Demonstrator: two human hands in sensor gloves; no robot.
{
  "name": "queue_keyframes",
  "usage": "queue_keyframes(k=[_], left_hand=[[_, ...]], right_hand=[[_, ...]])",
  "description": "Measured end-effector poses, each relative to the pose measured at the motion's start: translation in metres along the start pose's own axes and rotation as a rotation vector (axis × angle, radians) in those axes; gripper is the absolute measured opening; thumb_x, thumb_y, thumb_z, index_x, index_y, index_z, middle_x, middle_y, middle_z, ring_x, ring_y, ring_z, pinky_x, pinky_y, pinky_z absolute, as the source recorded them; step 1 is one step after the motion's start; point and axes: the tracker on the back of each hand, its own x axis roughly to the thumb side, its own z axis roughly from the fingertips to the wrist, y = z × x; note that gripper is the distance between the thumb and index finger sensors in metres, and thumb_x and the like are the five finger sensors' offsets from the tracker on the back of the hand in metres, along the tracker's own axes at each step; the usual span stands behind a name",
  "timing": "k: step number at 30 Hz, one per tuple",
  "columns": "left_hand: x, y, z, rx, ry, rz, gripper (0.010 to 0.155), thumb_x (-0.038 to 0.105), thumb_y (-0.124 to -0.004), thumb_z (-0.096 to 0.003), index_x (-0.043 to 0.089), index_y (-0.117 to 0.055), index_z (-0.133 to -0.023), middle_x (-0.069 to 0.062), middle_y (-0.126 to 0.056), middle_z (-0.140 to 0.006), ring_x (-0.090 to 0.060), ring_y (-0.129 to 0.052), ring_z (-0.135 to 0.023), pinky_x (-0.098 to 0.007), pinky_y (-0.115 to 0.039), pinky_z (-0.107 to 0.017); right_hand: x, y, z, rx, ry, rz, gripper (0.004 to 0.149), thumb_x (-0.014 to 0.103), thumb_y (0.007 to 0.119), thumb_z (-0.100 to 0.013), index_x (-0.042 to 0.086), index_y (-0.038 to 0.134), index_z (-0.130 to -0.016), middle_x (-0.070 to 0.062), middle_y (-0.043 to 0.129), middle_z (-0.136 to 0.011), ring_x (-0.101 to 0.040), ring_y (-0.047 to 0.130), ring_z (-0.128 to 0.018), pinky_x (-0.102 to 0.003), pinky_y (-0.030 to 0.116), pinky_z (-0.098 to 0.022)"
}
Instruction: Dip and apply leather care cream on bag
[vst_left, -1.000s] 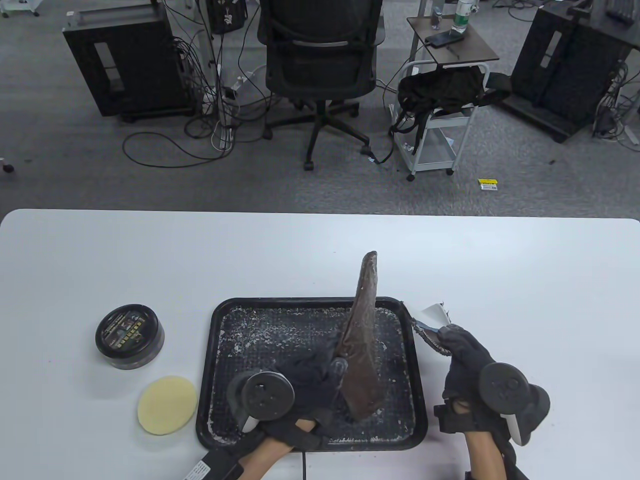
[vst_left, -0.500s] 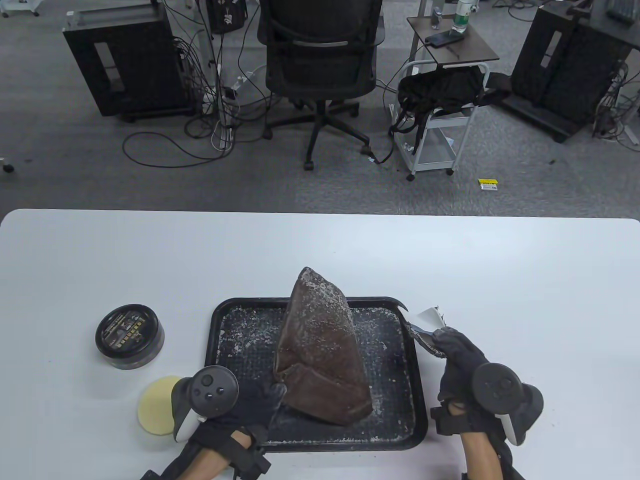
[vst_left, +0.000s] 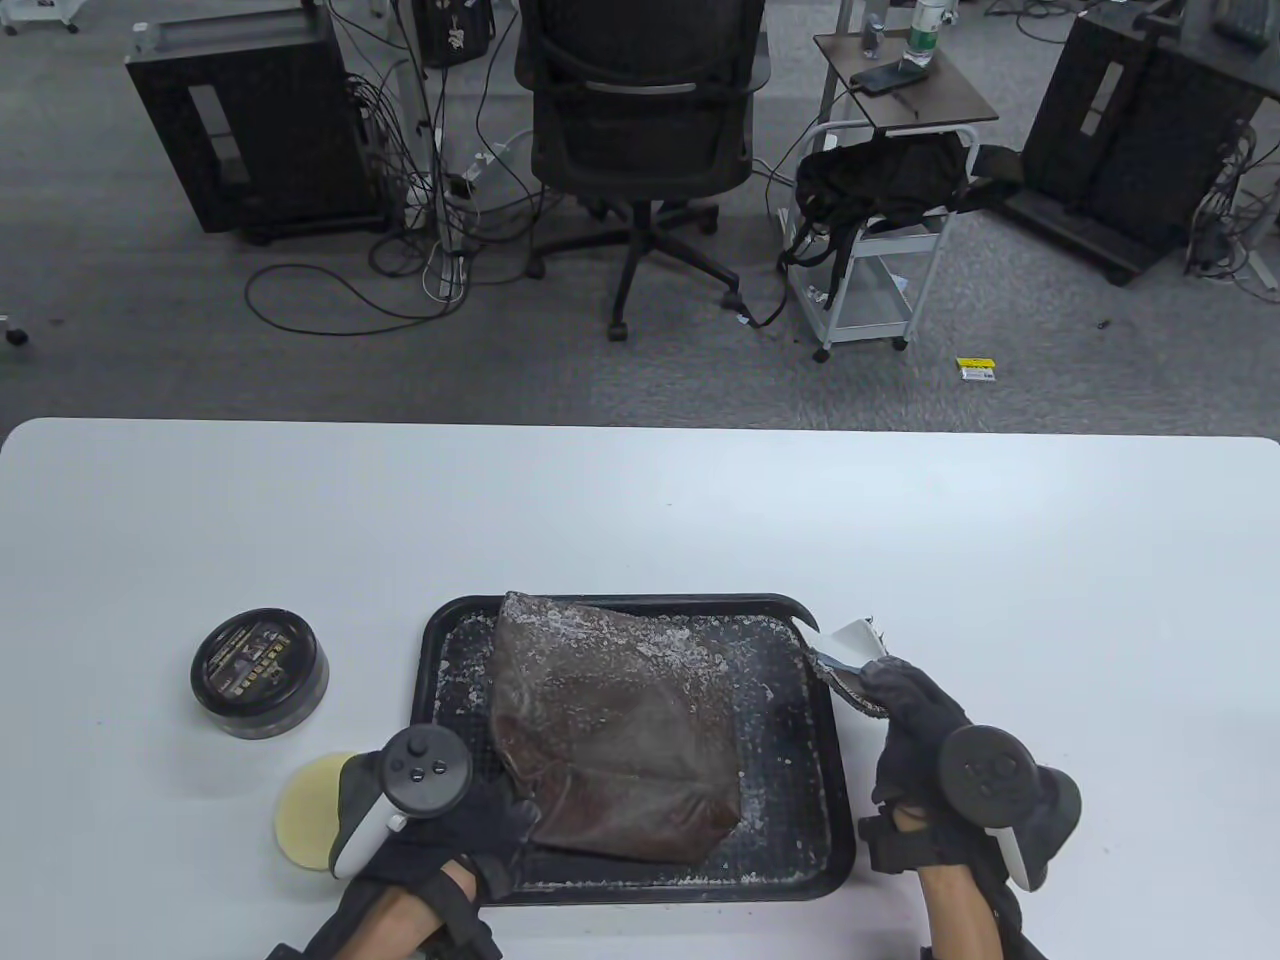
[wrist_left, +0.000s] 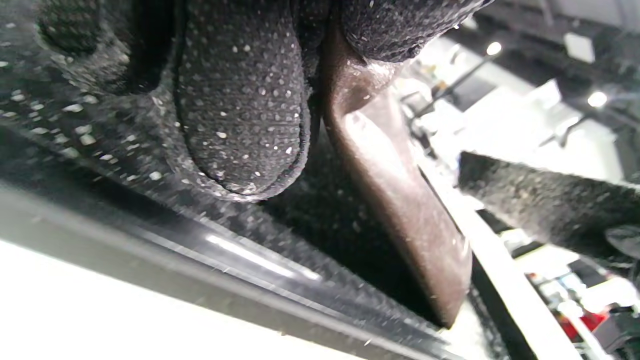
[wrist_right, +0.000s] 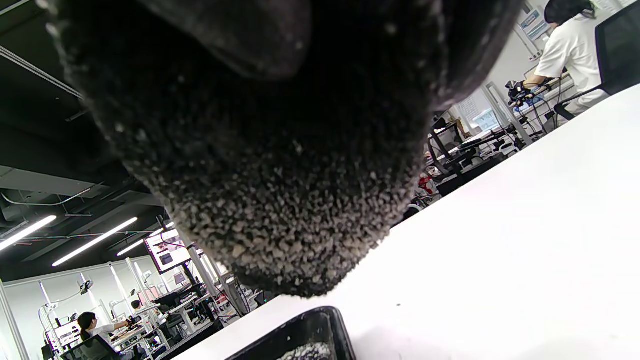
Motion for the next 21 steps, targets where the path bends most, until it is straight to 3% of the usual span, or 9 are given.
queue_keyframes(k=[2, 21], left_hand=[[-0.003, -0.006, -0.003, -0.051, 0.041, -0.035, 0.059, 0.037, -0.075, -0.0430, 0.010, -0.065, -0.095, -0.014, -0.101, -0.068, -0.014, -0.108, -0.032, -0.039, -0.088, -0.033], [-0.005, -0.011, -0.016, -0.037, 0.085, -0.089, 0.058, 0.043, -0.080, -0.0416, 0.012, -0.077, -0.090, -0.007, -0.104, -0.054, -0.008, -0.103, -0.020, -0.038, -0.088, -0.028]], right_hand=[[0.000, 0.000, 0.000, 0.003, 0.000, 0.002, 0.046, 0.014, 0.077, -0.038, 0.031, 0.099, -0.074, -0.001, 0.098, -0.084, -0.030, 0.099, -0.076, -0.054, 0.080, -0.057], [0.006, 0.009, 0.003, 0.035, -0.015, 0.024, 0.046, 0.014, 0.077, -0.038, 0.031, 0.099, -0.074, -0.001, 0.098, -0.084, -0.029, 0.099, -0.076, -0.054, 0.080, -0.057]])
